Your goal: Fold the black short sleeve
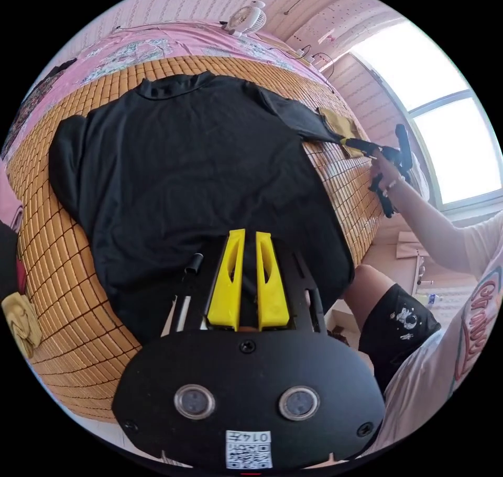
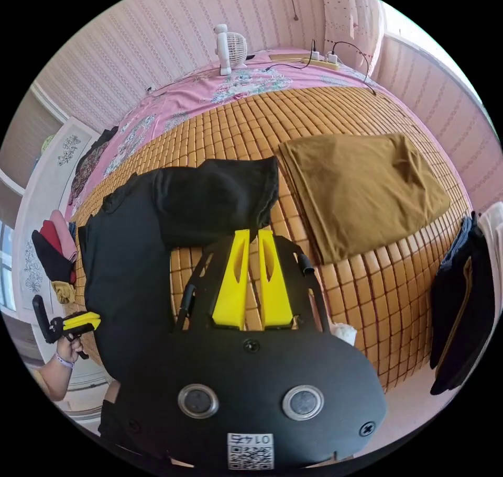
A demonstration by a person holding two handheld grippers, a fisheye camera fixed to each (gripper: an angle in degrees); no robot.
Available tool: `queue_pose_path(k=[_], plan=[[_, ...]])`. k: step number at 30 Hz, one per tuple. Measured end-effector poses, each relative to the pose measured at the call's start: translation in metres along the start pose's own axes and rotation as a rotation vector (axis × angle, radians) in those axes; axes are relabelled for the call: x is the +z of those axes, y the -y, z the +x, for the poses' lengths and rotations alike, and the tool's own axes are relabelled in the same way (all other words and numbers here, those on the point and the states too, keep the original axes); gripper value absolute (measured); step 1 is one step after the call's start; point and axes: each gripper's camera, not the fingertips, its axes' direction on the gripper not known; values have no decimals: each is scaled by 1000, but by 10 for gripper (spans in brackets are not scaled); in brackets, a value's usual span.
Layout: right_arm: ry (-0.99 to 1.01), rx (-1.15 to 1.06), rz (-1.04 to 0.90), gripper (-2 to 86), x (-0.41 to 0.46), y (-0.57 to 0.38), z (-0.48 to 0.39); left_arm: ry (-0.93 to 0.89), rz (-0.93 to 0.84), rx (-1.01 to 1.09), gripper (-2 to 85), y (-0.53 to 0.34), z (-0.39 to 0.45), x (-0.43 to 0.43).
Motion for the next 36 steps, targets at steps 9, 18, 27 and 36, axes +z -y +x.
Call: queue_pose_path(k=[9, 18, 27, 36], plan=[[34, -28, 1, 58, 2, -14, 2, -36, 20, 253, 48, 165, 89, 41], [57, 13, 4, 36, 21, -10, 6, -24, -26, 393, 57, 307, 183, 133], [96, 29, 13, 17, 24, -4, 12, 38, -16, 381, 38, 340, 200, 171], [46, -84, 42, 48, -3, -14, -3, -75, 219, 220, 64, 264, 137, 69]])
